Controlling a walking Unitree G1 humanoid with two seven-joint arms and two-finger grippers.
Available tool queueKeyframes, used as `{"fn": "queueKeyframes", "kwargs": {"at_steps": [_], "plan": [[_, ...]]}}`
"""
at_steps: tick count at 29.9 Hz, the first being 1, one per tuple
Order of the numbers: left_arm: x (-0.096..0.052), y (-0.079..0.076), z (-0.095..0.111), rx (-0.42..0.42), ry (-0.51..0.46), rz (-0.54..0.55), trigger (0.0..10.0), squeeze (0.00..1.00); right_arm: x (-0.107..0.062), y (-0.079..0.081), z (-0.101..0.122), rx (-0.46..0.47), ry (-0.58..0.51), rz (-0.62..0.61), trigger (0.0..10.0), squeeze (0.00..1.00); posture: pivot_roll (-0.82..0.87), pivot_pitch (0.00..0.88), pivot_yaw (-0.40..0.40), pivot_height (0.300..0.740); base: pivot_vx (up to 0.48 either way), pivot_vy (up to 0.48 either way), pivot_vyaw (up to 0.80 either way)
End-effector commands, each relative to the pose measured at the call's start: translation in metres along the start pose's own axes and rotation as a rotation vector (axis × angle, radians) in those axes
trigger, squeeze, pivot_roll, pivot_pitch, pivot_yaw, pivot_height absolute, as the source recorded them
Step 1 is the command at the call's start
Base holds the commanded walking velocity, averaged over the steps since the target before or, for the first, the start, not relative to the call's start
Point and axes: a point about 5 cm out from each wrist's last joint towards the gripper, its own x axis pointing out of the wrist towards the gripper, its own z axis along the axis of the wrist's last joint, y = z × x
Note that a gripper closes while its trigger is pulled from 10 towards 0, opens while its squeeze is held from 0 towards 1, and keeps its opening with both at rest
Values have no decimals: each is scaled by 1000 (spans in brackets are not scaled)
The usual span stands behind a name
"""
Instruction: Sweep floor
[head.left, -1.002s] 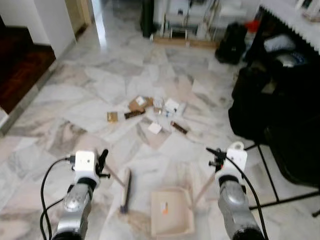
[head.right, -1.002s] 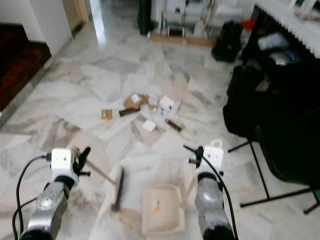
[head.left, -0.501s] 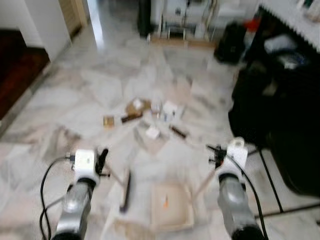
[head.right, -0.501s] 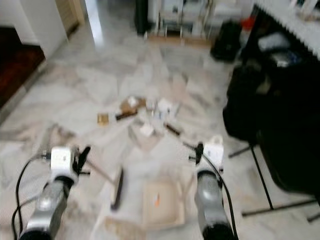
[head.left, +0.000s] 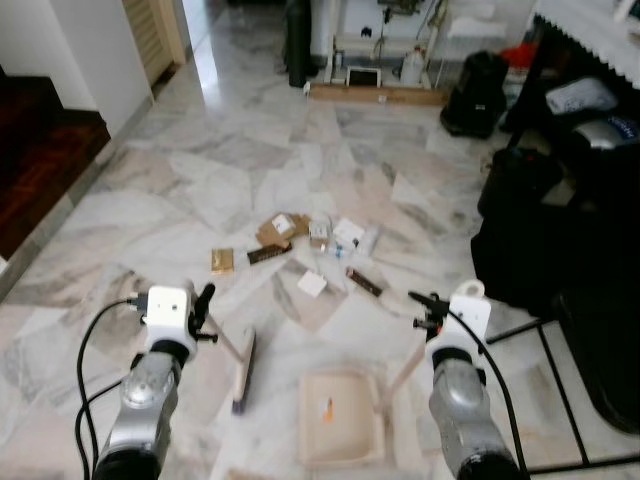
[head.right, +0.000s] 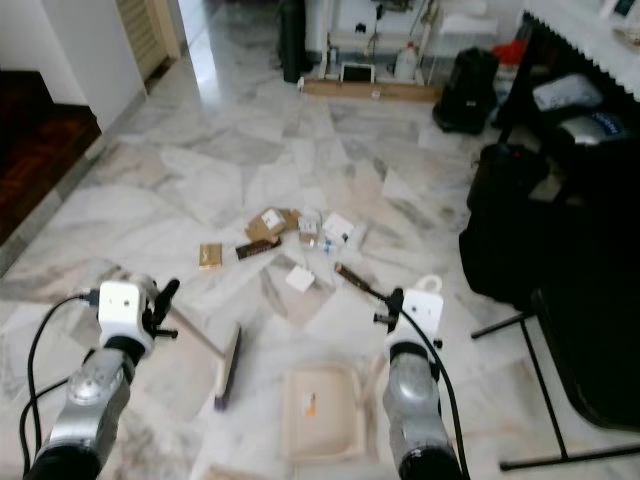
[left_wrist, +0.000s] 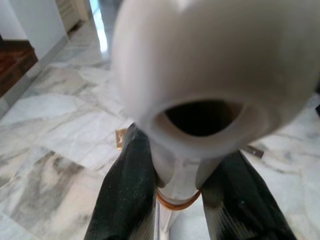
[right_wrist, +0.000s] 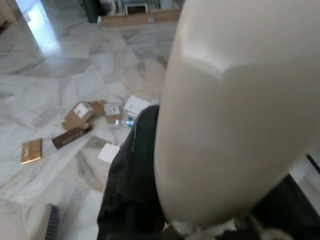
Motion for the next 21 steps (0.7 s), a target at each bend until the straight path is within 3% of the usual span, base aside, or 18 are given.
{"fn": "queueKeyframes", "kwargs": {"at_steps": [1,18,21], "plan": [[4,-6,9,11,-43,-17,10000,0,2,-9,8,14,-43,-24,10000,0,-12,9,-12,740,307,0,0],[2,-3,9,4,-46,6,10000,0,2,-1,10,-12,-58,26,10000,0,-9,39,-30,740,308,0,0],[3,-2,9,4,-47,10,10000,0,2,0,9,-25,-56,43,10000,0,-9,50,-32,740,306,0,681]]}}
